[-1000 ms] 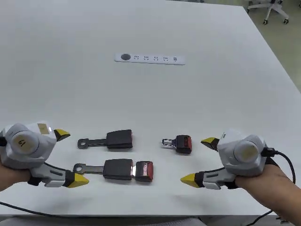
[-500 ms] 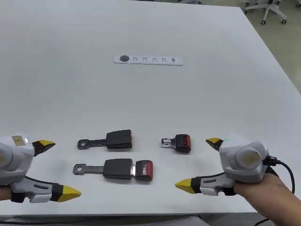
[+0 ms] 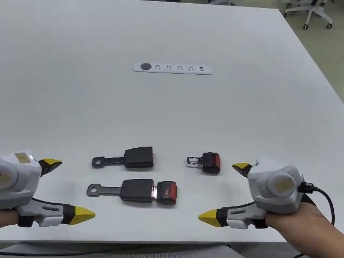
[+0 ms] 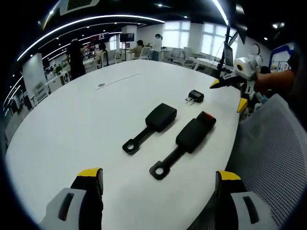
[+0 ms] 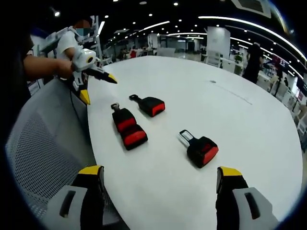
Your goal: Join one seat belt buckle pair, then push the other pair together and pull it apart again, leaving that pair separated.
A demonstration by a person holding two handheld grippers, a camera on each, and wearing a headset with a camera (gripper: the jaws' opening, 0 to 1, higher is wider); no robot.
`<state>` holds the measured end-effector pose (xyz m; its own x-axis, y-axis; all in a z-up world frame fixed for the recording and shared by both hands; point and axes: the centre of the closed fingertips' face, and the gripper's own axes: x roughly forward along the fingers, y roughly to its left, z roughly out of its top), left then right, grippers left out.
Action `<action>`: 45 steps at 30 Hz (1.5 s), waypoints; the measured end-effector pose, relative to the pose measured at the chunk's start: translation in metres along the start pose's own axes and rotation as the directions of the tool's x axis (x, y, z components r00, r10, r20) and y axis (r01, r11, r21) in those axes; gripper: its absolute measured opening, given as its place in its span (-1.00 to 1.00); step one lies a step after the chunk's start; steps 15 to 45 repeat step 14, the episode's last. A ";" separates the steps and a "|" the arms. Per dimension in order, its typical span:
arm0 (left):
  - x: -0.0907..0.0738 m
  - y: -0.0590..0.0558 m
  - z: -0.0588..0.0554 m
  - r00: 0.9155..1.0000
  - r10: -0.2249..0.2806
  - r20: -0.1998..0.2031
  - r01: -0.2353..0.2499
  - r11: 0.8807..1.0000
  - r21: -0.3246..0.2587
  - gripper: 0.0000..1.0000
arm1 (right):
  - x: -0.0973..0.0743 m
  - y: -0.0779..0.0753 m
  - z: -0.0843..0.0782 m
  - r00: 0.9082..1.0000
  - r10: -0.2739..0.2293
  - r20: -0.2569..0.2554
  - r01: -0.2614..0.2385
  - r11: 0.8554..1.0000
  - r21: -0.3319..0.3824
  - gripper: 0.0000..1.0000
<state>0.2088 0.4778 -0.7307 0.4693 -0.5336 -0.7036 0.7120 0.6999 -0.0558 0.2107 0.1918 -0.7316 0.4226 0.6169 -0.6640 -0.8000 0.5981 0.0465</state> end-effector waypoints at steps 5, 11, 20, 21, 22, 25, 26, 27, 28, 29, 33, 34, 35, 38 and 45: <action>0.000 -0.002 -0.001 1.000 0.008 0.006 -0.008 1.000 -0.001 0.96 | -0.002 0.001 0.001 1.000 -0.004 0.008 0.004 1.000 0.010 0.98; -0.001 0.001 -0.003 1.000 0.021 0.008 -0.021 1.000 -0.008 0.97 | -0.003 -0.001 0.004 1.000 -0.017 0.022 0.017 1.000 0.011 0.97; -0.003 0.008 -0.001 0.999 0.048 0.022 -0.048 0.999 -0.006 0.99 | -0.003 -0.003 0.003 1.000 -0.022 0.021 0.022 1.000 0.008 0.97; -0.003 0.008 -0.001 0.999 0.048 0.022 -0.048 0.999 -0.006 0.99 | -0.003 -0.003 0.003 1.000 -0.022 0.021 0.022 1.000 0.008 0.97; -0.003 0.008 -0.001 0.999 0.048 0.022 -0.048 0.999 -0.006 0.99 | -0.003 -0.003 0.003 1.000 -0.022 0.021 0.022 1.000 0.008 0.97; -0.003 0.008 -0.001 0.999 0.048 0.022 -0.048 0.999 -0.006 0.99 | -0.003 -0.003 0.003 1.000 -0.022 0.021 0.022 1.000 0.008 0.97; -0.003 0.008 -0.001 0.999 0.048 0.022 -0.048 0.999 -0.006 0.99 | -0.003 -0.003 0.003 1.000 -0.022 0.021 0.022 1.000 0.008 0.97; -0.003 0.008 -0.001 0.999 0.048 0.022 -0.048 0.999 -0.006 0.99 | -0.003 -0.003 0.003 1.000 -0.022 0.021 0.022 1.000 0.008 0.97; -0.003 0.008 -0.001 0.999 0.048 0.022 -0.048 0.999 -0.006 0.99 | -0.003 -0.003 0.003 1.000 -0.022 0.021 0.022 1.000 0.008 0.97; -0.003 0.008 -0.001 0.999 0.048 0.022 -0.048 0.999 -0.006 0.99 | -0.003 -0.003 0.003 1.000 -0.022 0.021 0.022 1.000 0.008 0.97; -0.003 0.008 -0.001 0.999 0.048 0.022 -0.048 0.999 -0.006 0.99 | -0.003 -0.003 0.003 1.000 -0.022 0.021 0.022 1.000 0.008 0.97; -0.003 0.008 -0.001 0.999 0.048 0.022 -0.048 0.999 -0.006 0.99 | -0.003 -0.003 0.003 1.000 -0.022 0.021 0.022 1.000 0.008 0.97; -0.003 0.008 -0.001 0.999 0.048 0.022 -0.048 0.999 -0.006 0.99 | -0.003 -0.003 0.003 1.000 -0.022 0.021 0.022 1.000 0.008 0.97; -0.003 0.008 -0.001 0.999 0.048 0.022 -0.048 0.999 -0.006 0.99 | -0.003 -0.003 0.003 1.000 -0.022 0.021 0.022 1.000 0.008 0.97; -0.003 0.008 -0.001 0.999 0.048 0.022 -0.048 0.999 -0.006 0.99 | -0.003 -0.003 0.003 1.000 -0.022 0.021 0.022 1.000 0.008 0.97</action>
